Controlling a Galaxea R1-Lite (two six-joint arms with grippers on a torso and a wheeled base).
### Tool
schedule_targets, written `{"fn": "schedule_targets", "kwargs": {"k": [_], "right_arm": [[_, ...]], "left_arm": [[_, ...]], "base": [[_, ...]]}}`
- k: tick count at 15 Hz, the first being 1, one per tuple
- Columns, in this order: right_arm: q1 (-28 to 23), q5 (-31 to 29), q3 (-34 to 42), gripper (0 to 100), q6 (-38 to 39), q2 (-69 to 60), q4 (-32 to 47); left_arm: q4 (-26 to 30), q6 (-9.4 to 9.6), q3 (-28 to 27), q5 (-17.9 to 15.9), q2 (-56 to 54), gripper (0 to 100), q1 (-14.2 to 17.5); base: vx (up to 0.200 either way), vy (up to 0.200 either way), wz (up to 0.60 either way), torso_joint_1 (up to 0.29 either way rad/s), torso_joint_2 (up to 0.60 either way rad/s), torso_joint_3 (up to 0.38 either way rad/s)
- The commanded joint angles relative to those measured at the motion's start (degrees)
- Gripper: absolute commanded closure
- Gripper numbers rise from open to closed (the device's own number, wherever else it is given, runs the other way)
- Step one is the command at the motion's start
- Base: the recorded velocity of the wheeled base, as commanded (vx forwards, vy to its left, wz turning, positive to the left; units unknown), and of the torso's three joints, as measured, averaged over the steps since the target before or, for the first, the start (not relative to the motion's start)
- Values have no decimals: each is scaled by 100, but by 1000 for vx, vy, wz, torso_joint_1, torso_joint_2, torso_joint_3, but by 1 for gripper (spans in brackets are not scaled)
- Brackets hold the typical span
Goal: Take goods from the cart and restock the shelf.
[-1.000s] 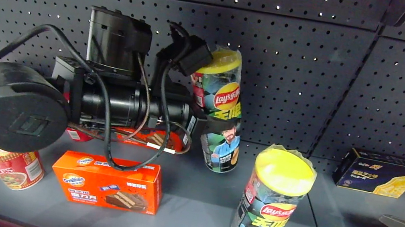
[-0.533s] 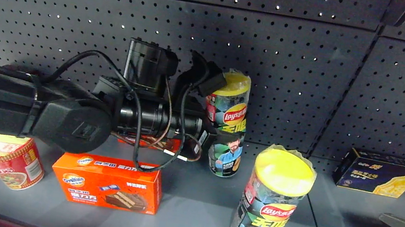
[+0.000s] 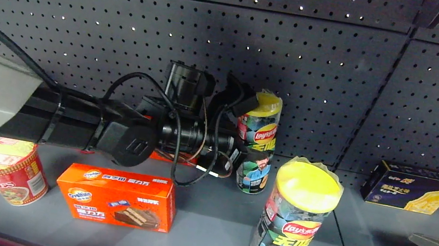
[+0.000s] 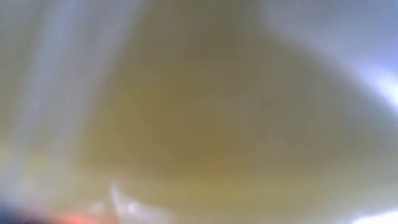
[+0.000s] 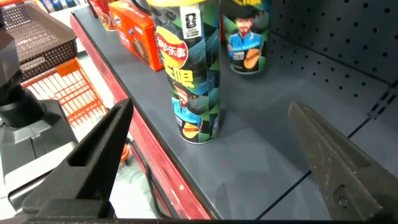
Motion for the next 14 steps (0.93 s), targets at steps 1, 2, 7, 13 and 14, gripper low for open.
{"fn": "schedule_targets", "kwargs": {"k": [1,2,7,13,14], "right_arm": [[3,1,25,0,-2,-2,-1],[3,1,34,0,-2,-10,-1],[3,10,43,0,-2,-19,-1],[3,19,122,0,33,-98,-1],[3,19,131,0,86,-116,-10]], "left_arm": [[23,4,-250,-18,253,100,-30],[23,4,-320,-18,306,100,-30],[14,4,-461,-18,508,100,-118],[14,4,-558,-10,622,100,-197],[23,4,-575,-10,622,100,-206]], "base": [[0,0,0,0,0,0],[0,0,0,0,0,0],[0,0,0,0,0,0],[0,0,0,0,0,0],[0,0,0,0,0,0]]}}
